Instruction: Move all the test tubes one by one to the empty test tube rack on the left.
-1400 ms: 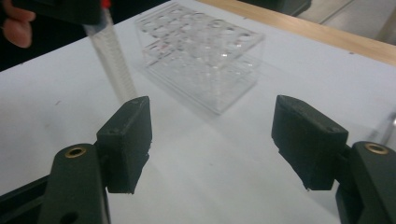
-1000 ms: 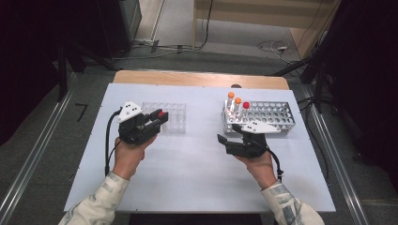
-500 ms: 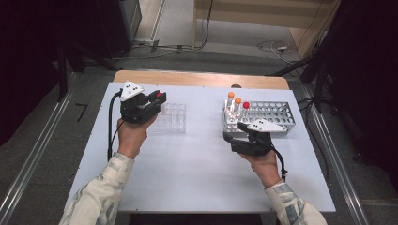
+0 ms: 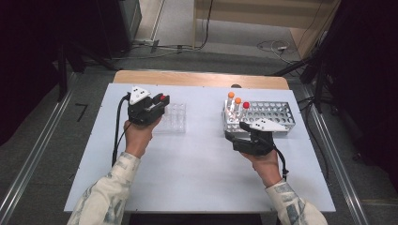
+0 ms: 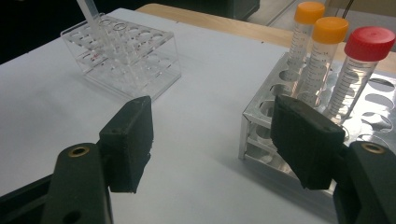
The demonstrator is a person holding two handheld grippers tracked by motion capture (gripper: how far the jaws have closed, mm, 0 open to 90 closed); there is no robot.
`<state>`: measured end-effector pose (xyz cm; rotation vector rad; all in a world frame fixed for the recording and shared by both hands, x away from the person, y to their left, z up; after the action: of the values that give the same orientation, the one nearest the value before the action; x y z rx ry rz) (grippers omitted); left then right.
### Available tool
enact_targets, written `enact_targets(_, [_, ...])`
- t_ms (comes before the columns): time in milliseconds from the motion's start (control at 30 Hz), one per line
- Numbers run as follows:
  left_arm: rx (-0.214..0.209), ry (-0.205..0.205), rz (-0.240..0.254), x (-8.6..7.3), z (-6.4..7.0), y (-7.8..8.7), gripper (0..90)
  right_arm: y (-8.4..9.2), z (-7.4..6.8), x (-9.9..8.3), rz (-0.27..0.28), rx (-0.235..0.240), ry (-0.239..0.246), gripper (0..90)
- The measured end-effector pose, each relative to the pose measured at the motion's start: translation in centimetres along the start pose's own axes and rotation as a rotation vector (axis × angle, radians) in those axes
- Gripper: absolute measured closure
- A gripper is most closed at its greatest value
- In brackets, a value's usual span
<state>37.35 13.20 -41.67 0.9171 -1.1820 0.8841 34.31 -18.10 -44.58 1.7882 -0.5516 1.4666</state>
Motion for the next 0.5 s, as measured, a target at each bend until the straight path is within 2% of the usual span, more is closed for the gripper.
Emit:
enact_targets(67, [0.006, -0.01, -0.002, -0.7, -0.1, 0.1, 69.8, 0.1, 0.0, 0.0, 0.002, 0.001, 0.001, 28.9])
enact_targets(333, [0.015, -0.002, -0.031, -2.7, -0.2, -0.1, 69.7, -0.1, 0.0, -0.1, -0.005, -0.002, 0.002, 29.0])
enact_targets(500, [0.012, 0.004, -0.023, -2.9, -0.1, 0.0, 69.2, -0.2, 0.0, -0.3, -0.01, -0.004, -0.001, 29.1])
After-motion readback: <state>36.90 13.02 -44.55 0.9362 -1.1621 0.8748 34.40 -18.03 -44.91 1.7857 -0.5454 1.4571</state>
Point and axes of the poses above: each handheld gripper's, and its own axes: y roughly backward along the jaws, x roughly out of its top, z roughly to its right, the point moved 4 cm from there along -y, roughly forward along the jaws, and after that the axes turned 13 degrees about z, right-handed, at the moved point
